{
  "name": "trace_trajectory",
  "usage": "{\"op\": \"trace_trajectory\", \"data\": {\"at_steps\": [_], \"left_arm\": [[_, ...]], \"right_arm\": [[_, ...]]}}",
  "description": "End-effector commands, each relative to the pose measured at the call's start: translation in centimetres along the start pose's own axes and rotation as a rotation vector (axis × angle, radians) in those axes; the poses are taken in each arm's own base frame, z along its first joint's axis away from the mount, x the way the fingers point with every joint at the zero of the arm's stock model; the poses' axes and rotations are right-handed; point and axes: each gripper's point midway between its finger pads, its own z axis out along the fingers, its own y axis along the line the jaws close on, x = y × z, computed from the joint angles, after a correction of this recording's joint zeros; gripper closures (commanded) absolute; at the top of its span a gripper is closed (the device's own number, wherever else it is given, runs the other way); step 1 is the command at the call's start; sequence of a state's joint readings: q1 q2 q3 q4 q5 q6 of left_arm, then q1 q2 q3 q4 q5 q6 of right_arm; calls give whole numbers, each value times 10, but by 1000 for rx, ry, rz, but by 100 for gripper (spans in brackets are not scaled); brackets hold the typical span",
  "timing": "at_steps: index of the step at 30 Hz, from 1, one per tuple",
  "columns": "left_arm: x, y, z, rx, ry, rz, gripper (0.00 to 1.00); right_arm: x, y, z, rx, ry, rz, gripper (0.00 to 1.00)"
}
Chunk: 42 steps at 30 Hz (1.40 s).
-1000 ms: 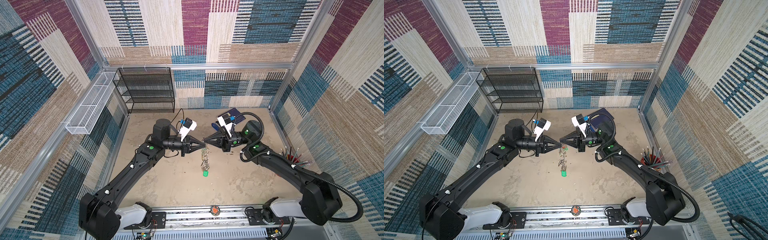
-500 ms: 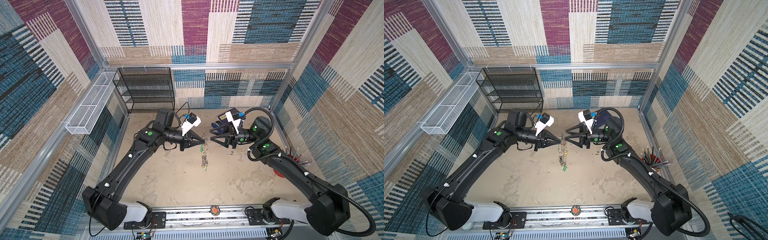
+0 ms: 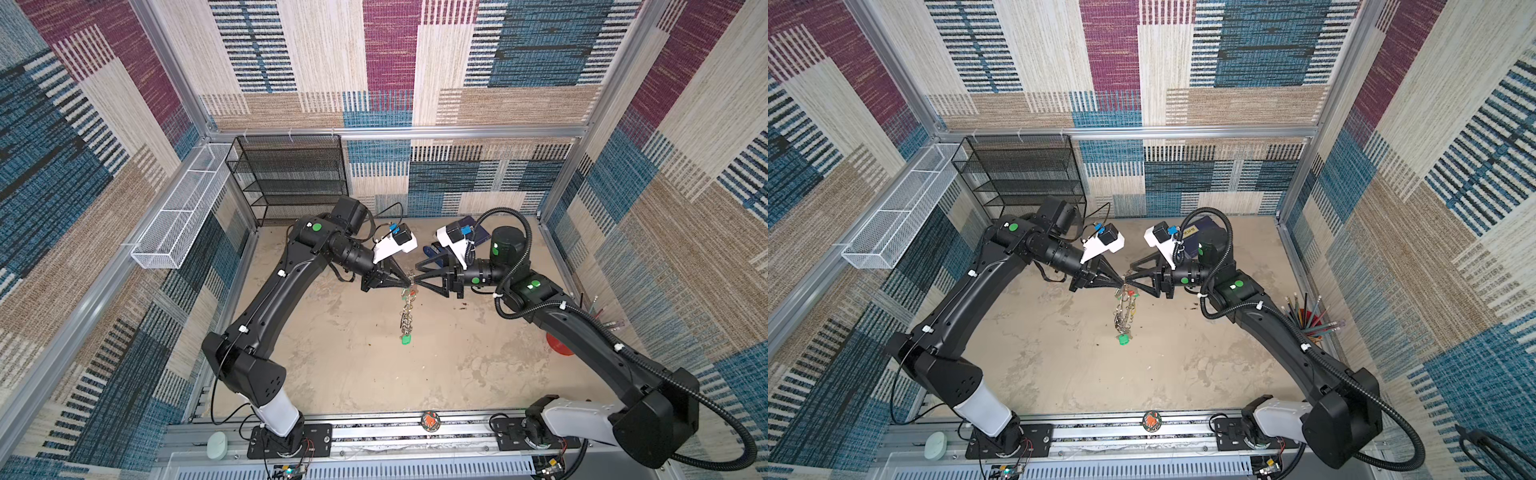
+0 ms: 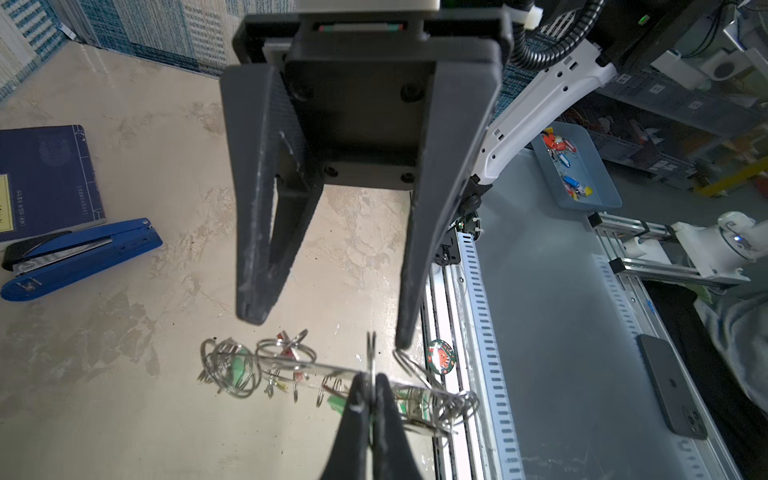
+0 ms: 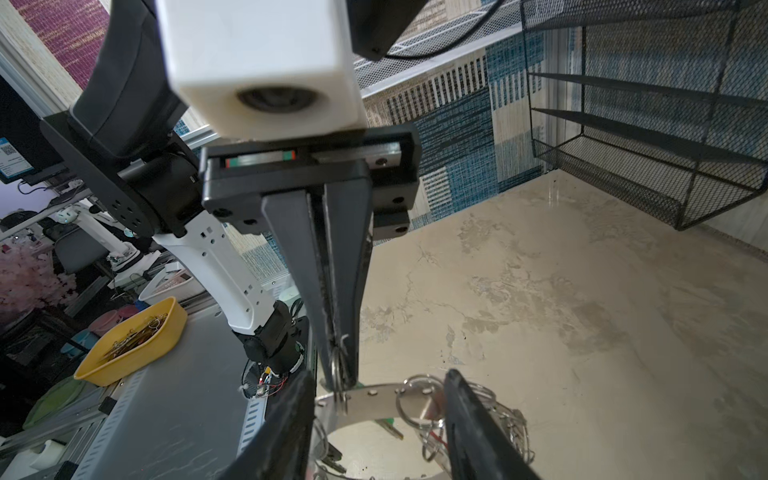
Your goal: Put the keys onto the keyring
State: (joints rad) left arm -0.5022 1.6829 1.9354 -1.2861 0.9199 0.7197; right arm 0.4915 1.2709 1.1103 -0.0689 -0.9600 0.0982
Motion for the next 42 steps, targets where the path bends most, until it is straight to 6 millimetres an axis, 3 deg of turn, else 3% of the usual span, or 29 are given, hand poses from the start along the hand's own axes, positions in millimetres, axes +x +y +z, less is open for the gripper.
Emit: {"op": "trace_trajectory", "data": {"at_steps": [1,6,12,17,20,22,27,37,42], "left_arm": [[2,-10,-1,45,10,13,100],[1,-9,0,52,13,10,100],[3,-8,1,54,17,7,100],[2,-7,1,50,15,9,100],[2,-5,2,44,18,9,100],[1,-4,1,39,16,13,100],[-1,3,-1,0,13,4,99],[-1,5,-40,-171,-199,-65,60],[14,-5,-37,-164,-258,-120,51]], "right_arm": [[-3,7,2,-37,-2,-36,53],[0,7,6,-57,2,-33,67],[4,8,9,-69,7,-28,69],[7,7,12,-77,15,-21,77],[9,7,12,-80,20,-19,87],[11,8,13,-87,24,-14,99],[9,8,10,-68,10,-21,100],[-4,14,9,-99,-53,-48,100],[-8,24,9,-157,-74,-54,100]]}}
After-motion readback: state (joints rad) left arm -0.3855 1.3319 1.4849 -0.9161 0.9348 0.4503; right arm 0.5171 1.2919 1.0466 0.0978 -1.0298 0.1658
